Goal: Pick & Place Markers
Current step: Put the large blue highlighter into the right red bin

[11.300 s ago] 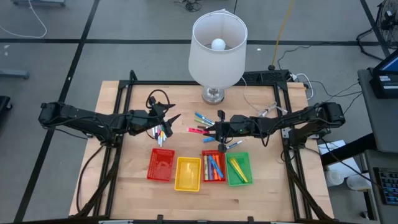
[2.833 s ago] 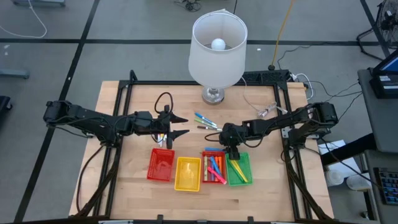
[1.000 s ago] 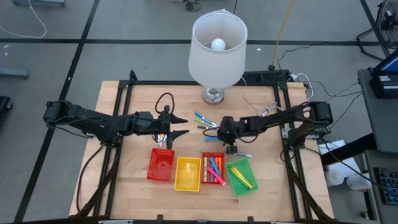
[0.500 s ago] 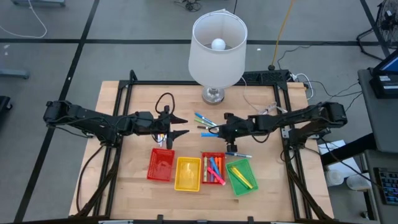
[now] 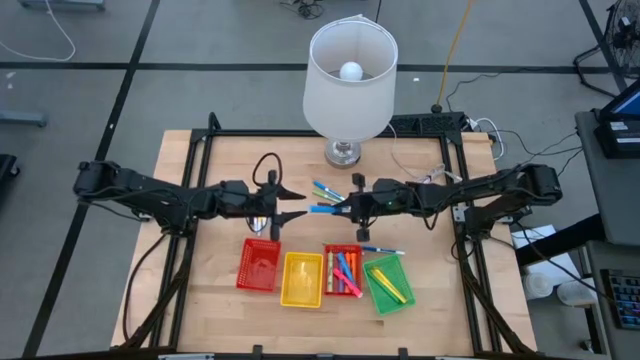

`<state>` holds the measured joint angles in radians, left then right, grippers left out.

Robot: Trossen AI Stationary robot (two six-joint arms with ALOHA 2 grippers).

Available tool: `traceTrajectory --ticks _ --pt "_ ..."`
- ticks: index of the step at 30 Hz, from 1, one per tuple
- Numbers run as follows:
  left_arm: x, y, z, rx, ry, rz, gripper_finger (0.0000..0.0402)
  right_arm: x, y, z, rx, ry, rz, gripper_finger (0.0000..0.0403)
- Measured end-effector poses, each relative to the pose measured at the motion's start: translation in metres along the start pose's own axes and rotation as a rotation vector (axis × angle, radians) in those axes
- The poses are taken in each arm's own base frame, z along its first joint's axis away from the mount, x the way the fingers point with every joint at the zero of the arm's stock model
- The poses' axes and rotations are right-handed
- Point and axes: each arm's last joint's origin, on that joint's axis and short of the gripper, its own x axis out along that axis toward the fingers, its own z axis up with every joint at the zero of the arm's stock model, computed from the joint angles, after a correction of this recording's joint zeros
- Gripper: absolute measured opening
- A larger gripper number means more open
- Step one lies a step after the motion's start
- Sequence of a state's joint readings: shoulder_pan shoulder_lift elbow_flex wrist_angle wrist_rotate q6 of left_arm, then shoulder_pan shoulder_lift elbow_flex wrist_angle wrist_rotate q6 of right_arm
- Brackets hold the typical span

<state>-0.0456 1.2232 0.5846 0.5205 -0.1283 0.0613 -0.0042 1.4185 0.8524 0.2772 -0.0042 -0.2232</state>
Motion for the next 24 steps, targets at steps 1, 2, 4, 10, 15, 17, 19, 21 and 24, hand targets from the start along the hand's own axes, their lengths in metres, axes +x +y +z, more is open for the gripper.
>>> traceTrajectory --ticks 1,2,4,10,15,17,19,21,24 --pt "0.002 -0.001 -0.001 0.017 -0.006 -0.014 0.0192 0.000 0.000 0.000 -0.003 -0.001 0.001 0.0047" --pt "0.004 -0.003 -0.002 0.034 -0.011 -0.029 0.0193 0.000 0.000 0.000 -0.002 -0.005 0.000 0.0047" --pt "0.008 -0.005 -0.007 0.062 -0.005 -0.057 0.0195 0.000 0.000 0.005 -0.001 -0.040 -0.005 0.0047" --pt "0.014 -0.009 -0.005 0.082 -0.082 -0.109 0.0188 0.000 0.008 0.009 -0.019 -0.079 0.036 0.0047" --pt "0.014 -0.009 0.001 0.052 -0.148 -0.120 0.0188 -0.002 0.016 0.017 -0.049 -0.143 0.061 0.0047" --pt "0.016 -0.010 0.001 0.040 -0.178 -0.141 0.0188 -0.002 0.018 0.018 -0.055 -0.160 0.065 0.0047" --pt "0.019 -0.013 0.000 0.037 -0.205 -0.171 0.0184 0.000 0.019 0.018 -0.057 -0.165 0.070 0.0047" --pt "0.023 -0.016 -0.001 0.050 -0.238 -0.198 0.0181 0.000 0.021 0.019 -0.059 -0.176 0.077 0.0047" --pt "0.033 -0.023 -0.004 0.081 -0.247 -0.225 0.0176 0.000 0.022 0.019 -0.060 -0.175 0.076 0.0047"
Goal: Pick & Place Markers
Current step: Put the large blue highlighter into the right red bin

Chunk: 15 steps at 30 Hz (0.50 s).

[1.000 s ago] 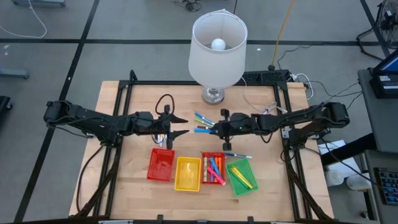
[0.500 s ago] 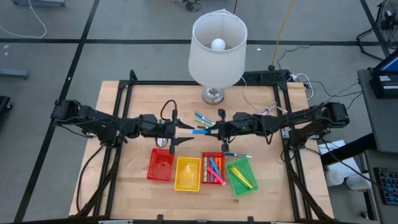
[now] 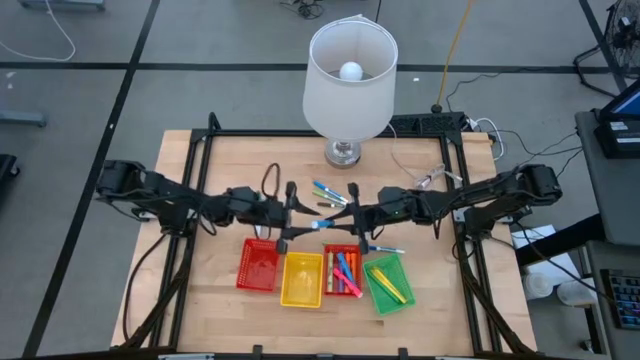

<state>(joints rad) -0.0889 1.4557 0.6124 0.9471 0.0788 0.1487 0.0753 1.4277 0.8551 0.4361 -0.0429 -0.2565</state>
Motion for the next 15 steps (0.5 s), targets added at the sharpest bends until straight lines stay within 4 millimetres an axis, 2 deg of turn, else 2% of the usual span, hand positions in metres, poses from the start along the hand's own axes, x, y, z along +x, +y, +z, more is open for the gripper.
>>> traceTrajectory --ticks 9,15 --pt "0.030 -0.002 -0.002 0.025 0.004 -0.014 0.0173 0.000 0.000 -0.001 0.006 0.009 0.011 0.0047" --pt "0.034 -0.002 -0.001 0.005 0.003 -0.013 0.0173 0.000 0.001 -0.002 0.006 0.020 0.015 0.0047"
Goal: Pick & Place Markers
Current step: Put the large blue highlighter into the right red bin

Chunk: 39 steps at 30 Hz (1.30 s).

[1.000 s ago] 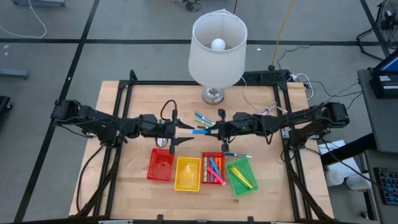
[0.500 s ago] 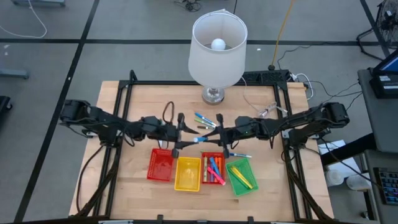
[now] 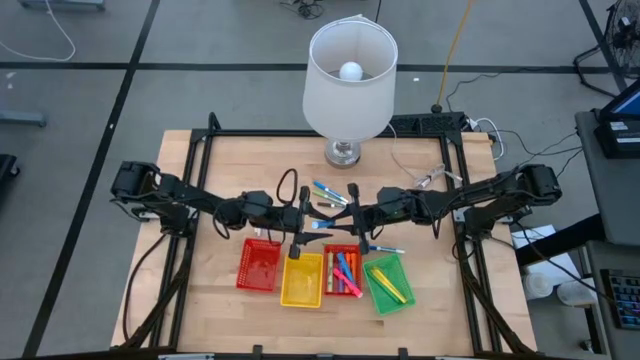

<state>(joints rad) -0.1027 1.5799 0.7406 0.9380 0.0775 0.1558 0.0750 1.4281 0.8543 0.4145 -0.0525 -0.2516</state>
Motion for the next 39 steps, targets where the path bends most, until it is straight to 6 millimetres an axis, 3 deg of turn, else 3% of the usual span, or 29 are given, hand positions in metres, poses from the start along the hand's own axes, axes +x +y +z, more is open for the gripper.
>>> traceTrajectory --ticks 39 --pt "0.000 -0.004 -0.002 0.069 0.039 0.017 0.0171 -0.009 0.015 0.011 -0.036 -0.013 0.048 0.0047"
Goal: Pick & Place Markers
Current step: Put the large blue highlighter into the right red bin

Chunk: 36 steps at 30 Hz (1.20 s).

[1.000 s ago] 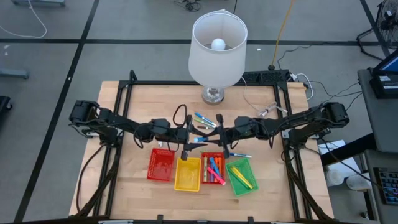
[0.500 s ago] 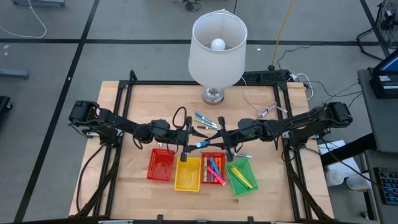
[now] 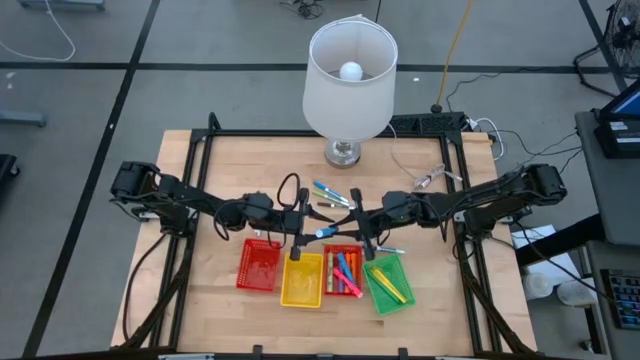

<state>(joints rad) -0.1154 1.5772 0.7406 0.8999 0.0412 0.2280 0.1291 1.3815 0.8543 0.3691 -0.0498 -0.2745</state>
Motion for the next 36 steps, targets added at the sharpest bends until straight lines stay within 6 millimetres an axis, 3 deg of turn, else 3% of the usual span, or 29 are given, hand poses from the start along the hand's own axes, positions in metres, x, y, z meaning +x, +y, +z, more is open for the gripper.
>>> traceTrajectory --ticks 4,10,20,27,33,36 --pt "0.000 0.000 0.000 0.015 -0.001 -0.003 0.0144 0.000 0.000 0.000 0.000 0.000 -0.002 0.0047" --pt "0.000 0.000 0.001 0.049 -0.013 -0.010 0.0065 0.000 -0.002 0.000 0.010 0.000 -0.007 0.0047" --pt "0.000 -0.003 0.002 0.047 -0.017 -0.025 0.0065 0.000 -0.001 -0.003 0.032 0.032 -0.001 0.0058" --pt "-0.006 -0.012 0.012 0.049 0.012 -0.072 0.0065 -0.007 -0.004 -0.017 0.037 0.238 -0.186 0.0133" --pt "-0.009 -0.023 0.014 -0.025 0.036 -0.174 0.0065 -0.022 -0.008 -0.007 0.049 0.249 -0.314 0.0186" --pt "-0.005 -0.028 0.006 -0.086 0.061 -0.187 0.0065 -0.030 -0.011 0.001 0.065 0.207 -0.329 0.0198"
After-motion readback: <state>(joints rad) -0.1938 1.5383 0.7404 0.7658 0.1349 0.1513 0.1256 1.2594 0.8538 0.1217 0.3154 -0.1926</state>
